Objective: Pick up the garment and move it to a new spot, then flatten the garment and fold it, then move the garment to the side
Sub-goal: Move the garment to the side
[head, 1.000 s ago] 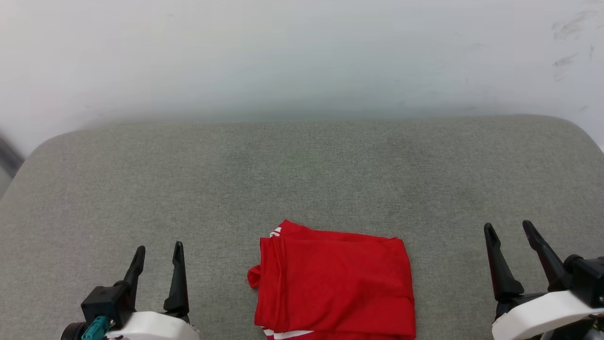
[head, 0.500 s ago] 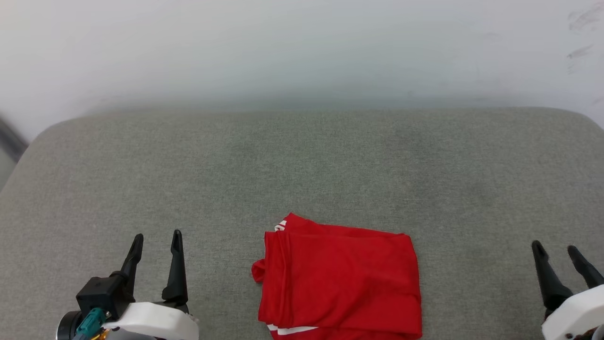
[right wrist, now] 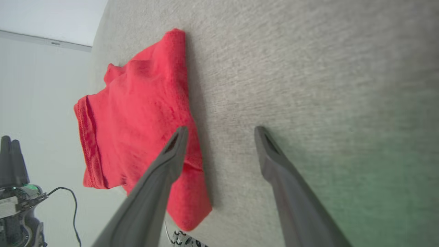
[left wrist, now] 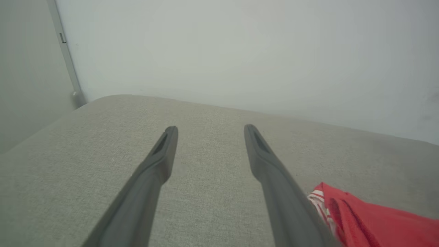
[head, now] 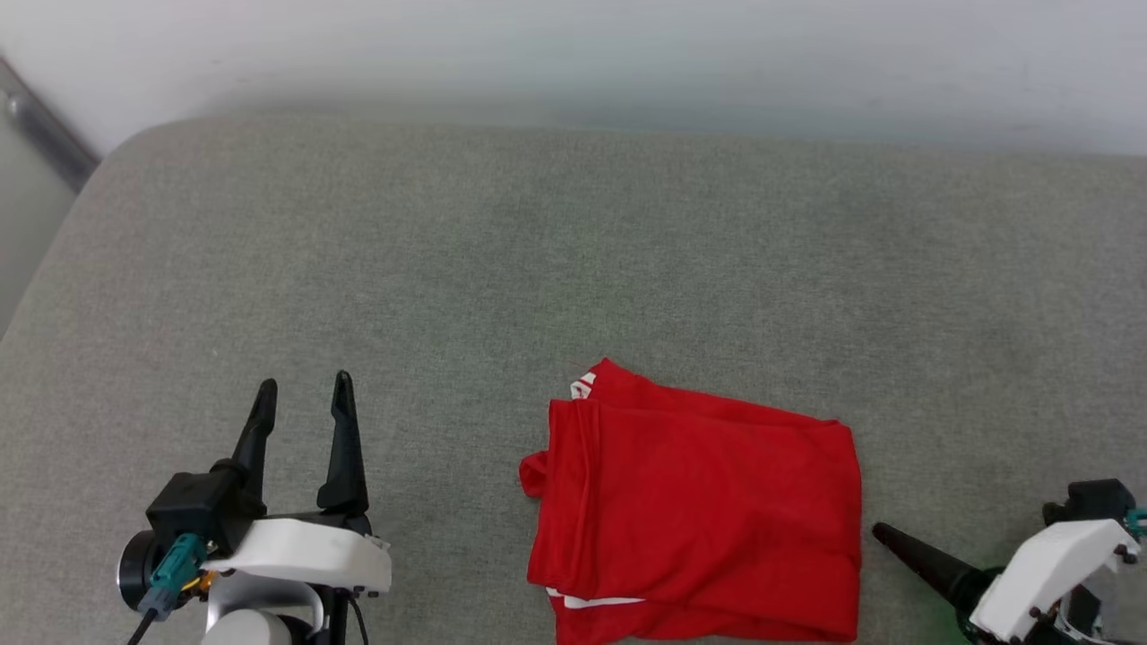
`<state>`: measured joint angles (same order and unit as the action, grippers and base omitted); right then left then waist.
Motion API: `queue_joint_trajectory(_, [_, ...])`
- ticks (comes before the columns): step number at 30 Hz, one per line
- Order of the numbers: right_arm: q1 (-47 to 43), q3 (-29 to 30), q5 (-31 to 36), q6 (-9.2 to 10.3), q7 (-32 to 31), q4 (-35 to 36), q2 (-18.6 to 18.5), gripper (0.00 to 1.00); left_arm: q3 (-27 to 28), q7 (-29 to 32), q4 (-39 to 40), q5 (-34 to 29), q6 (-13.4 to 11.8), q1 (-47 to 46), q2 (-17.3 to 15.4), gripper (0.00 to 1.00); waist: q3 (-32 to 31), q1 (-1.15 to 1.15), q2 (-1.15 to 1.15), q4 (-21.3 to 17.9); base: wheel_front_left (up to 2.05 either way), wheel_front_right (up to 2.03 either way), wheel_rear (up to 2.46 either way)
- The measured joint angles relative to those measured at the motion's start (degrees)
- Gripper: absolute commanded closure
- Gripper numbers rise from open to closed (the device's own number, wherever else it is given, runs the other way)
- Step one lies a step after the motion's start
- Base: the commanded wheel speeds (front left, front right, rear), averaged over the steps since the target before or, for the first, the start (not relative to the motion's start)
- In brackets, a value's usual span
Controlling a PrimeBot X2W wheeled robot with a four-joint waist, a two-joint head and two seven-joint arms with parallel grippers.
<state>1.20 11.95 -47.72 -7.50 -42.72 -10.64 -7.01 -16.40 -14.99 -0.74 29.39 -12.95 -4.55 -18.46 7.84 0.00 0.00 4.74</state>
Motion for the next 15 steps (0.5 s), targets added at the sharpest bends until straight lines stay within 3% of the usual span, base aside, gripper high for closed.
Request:
queue_joint_trajectory(8, [4.5,-4.3,-14.2,-0.05,-1.8,-5.4,2.2,0.00,1.4,0.0,-1.1,-1.2,1.5,-1.7,1.1,0.00,4.0,0.00,0.00,1.9,0.00,0.00,0.00])
queue_joint_trajectory(9, [4.9,-4.9,-14.7,-0.05,-1.6,-5.8,2.1,0.60,1.6,0.0,-1.2,-1.4,1.7,-1.8,1.2,0.00,4.1,0.00,0.00,2.0,0.00,0.00,0.00])
queue_joint_trajectory(10, [5.2,-5.6,-14.8,-0.05,-1.1,-6.2,1.9,1.00,1.7,0.0,-1.4,-1.5,1.9,-1.9,1.2,0.00,4.1,0.00,0.00,2.0,0.00,0.00,0.00])
queue_joint_trajectory(15, [5.6,-10.3,-13.8,-0.01,1.9,-6.4,-0.6,1.00,2.1,0.0,-2.1,-2.0,2.4,-1.9,1.7,0.00,2.8,0.00,0.00,1.9,0.00,0.00,0.00])
